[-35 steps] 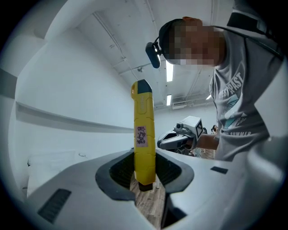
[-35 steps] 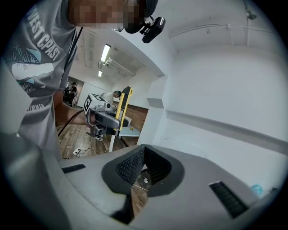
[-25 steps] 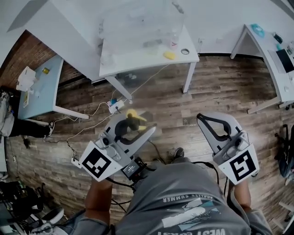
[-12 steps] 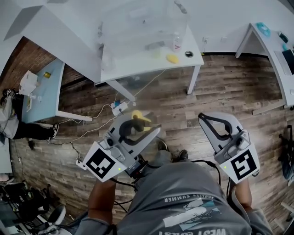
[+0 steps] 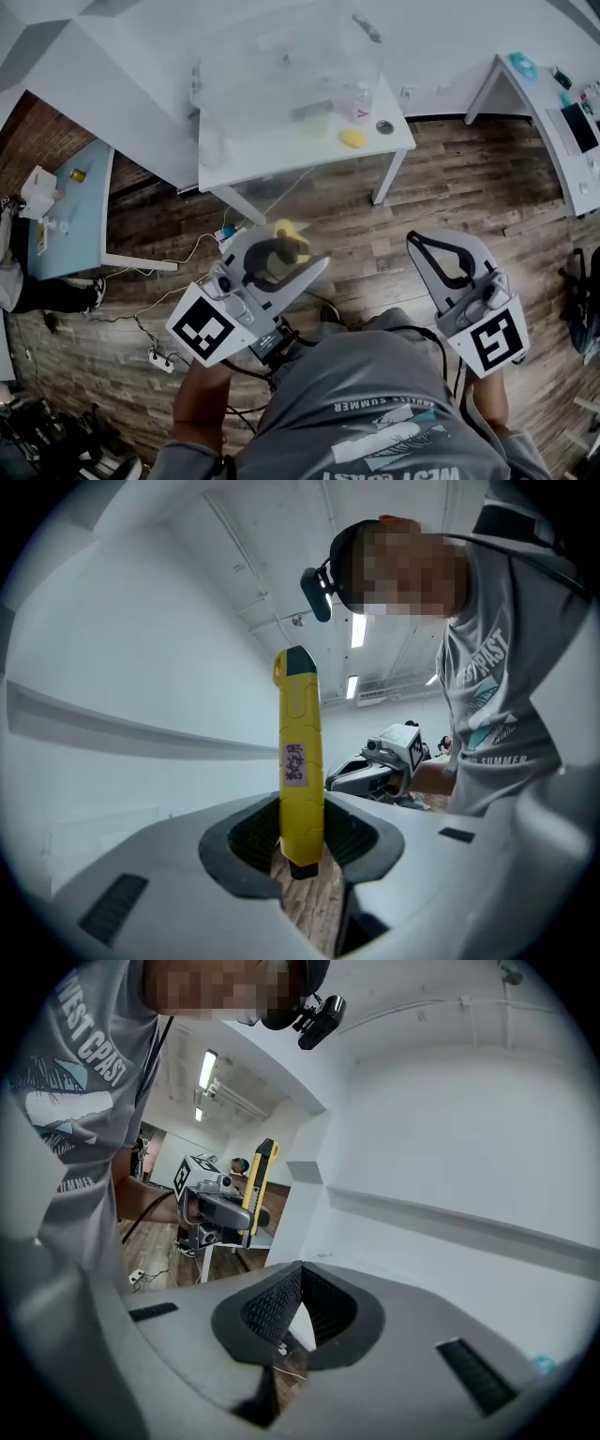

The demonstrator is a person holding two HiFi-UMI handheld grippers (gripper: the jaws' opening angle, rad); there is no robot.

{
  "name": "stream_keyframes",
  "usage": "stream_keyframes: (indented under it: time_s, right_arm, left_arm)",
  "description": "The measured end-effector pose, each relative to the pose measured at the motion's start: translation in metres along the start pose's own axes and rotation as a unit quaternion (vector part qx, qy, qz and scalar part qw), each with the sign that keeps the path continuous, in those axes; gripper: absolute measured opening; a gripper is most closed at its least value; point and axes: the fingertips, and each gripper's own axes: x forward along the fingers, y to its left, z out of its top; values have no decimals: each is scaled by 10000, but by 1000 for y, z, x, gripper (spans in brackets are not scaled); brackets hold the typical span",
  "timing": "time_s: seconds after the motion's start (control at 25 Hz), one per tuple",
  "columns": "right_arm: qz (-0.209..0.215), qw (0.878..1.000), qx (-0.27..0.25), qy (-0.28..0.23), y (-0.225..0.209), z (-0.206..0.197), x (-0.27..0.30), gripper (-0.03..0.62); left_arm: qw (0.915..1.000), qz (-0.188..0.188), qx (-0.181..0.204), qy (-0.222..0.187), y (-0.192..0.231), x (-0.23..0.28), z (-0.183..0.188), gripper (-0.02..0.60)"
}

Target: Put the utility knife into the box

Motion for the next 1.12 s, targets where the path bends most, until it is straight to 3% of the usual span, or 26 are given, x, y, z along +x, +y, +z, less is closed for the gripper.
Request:
stream_keyframes:
  time_s: [0.36, 0.84, 1.12]
  right_arm:
    - [53, 9998, 66, 171, -21, -12, 26, 11]
    - [383, 9992, 95, -64, -111, -36, 47, 11]
    - [577, 9981, 201, -122, -128, -39, 76, 11]
  left_arm:
    - [9999, 1, -143, 56, 38, 13, -14, 130]
    - [9986, 495, -25, 171, 86, 84, -8, 130]
    - [9976, 675, -62, 174, 119, 91, -7, 130]
